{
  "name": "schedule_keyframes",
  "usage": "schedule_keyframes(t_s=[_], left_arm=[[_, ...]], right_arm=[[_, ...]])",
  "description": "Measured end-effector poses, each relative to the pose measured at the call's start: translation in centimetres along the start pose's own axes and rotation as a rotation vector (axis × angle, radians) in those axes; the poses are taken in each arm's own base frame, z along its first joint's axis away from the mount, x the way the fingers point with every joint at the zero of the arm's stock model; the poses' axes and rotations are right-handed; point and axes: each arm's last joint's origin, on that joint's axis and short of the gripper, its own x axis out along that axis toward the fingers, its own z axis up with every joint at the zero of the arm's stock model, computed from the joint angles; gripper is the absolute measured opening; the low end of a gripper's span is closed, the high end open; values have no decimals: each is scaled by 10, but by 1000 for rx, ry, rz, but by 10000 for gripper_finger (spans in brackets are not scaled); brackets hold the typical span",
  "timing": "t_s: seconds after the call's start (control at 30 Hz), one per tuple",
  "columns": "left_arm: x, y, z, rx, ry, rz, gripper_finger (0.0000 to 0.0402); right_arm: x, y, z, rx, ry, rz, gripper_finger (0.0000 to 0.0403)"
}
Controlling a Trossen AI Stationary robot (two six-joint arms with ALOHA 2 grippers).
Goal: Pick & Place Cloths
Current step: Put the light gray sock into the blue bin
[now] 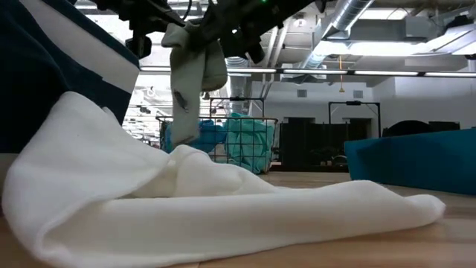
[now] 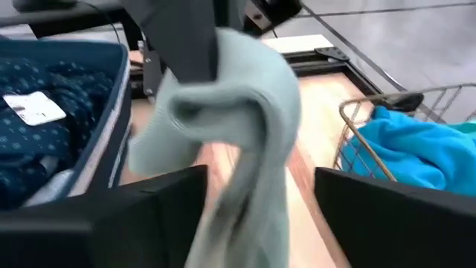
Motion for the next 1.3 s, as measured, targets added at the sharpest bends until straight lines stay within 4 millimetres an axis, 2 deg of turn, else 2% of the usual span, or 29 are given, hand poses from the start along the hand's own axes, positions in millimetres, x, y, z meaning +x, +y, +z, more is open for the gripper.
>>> schedule_keyframes(t_s=[0.1, 0.23, 0.27, 0.43, 0.63, 0.83, 1.03, 1.13, 1.3], left_arm=[[0, -1, 1, 1, -14, -13, 1], [0, -2, 2, 3, -19, -19, 2], [0, -2, 2, 4, -19, -19, 3], [0, -2, 2, 18, -23, -21, 23], [0, -4, 0, 70, -14, -29, 73], [0, -7, -3, 79, 0, -42, 121], [0, -7, -3, 78, -1, -41, 134], [0, -7, -3, 77, -1, -40, 131], [0, -7, -3, 77, -3, -40, 126]], right_arm=[[1, 1, 1, 22, 1, 1, 177], [0, -6, -1, 113, 44, -14, 38], [-2, -8, -2, 124, 61, -21, 22], [-31, -19, 15, 192, 63, -52, 6], [-95, -39, 22, 275, 184, -184, 3], [-171, -46, 10, 385, 321, -349, 2], [-237, -40, -14, 496, 421, -508, 1], [-255, -33, -26, 553, 459, -579, 1], [-256, -20, -53, 618, 476, -591, 1]])
